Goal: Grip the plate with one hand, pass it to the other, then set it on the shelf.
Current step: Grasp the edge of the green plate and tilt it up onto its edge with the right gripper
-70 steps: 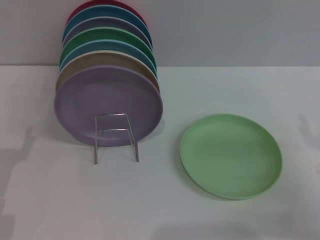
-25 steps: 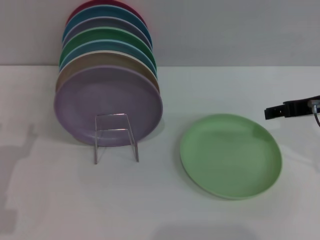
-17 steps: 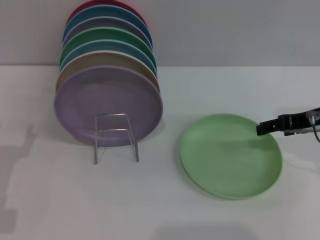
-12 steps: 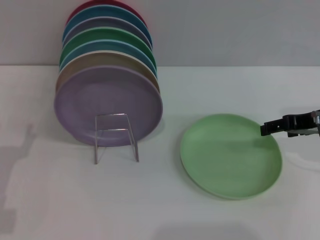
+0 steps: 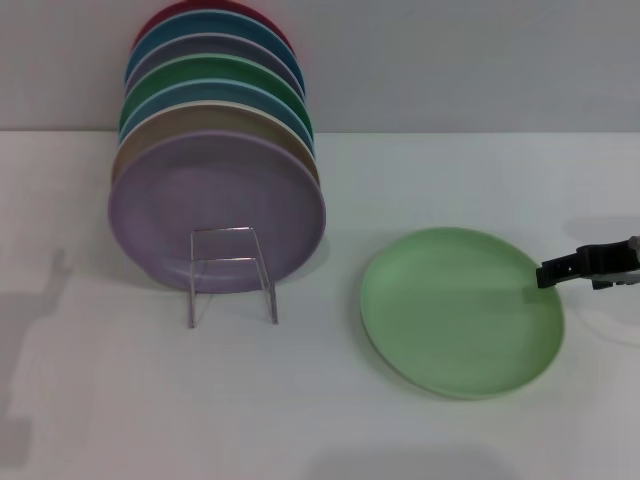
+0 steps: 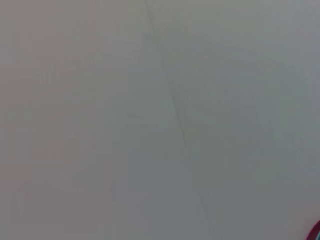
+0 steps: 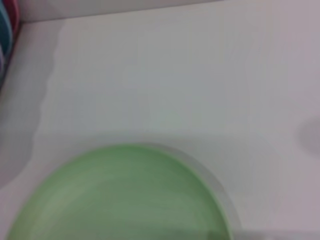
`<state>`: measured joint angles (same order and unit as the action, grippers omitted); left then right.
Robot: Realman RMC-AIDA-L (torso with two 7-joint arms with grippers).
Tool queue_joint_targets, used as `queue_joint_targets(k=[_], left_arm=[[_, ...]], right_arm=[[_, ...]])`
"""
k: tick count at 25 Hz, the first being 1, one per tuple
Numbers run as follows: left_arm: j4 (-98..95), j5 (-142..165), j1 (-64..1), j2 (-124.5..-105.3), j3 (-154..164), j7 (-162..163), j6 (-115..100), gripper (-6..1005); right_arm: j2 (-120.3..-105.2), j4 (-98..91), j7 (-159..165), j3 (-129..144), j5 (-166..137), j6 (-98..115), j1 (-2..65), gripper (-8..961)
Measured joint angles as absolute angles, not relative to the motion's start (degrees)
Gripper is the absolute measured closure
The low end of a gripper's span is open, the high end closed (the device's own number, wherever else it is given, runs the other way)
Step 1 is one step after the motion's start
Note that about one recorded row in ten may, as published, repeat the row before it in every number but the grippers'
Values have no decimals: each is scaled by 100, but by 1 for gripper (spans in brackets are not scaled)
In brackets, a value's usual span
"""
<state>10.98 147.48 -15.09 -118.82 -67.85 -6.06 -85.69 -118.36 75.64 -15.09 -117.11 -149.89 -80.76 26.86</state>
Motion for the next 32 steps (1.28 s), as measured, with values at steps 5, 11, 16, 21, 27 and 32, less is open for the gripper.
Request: queue_joint_targets(k=[5,11,16,21,27,32], left_arm=[[1108,14749,-1502,-11882,-6785,-606,-8569,139],[1114,14748,-1478,-11890,-6758,-606,-8569,139],[1107,14748,-1466,-11892,-6756,-606,-8569,139],[1100,14748,-1467,-11888,-6759,-606,-8569,139],[1070,14748,-1482,-11879,-6747,-603,-8569,140],[1071,14748,-1491,-11875,-6734,-610,-8569,140]], right_arm=[[-11841,7551,-1511,-11686,-15008,-8064,2707,169],[-11851,7459,-1519,-11685,-15027,-7991,2727,168],[-11855,7329,-1518,-11678,-15057,-7964,2783,168],[-11867,7314,-1503,-11678,-15127,-7936,2806,168],[-11871,7209,-1461,-11672,-15283,-7843,2852,168],[-11874,7095,-1451,-11592,-15311,-7785,2933,168]])
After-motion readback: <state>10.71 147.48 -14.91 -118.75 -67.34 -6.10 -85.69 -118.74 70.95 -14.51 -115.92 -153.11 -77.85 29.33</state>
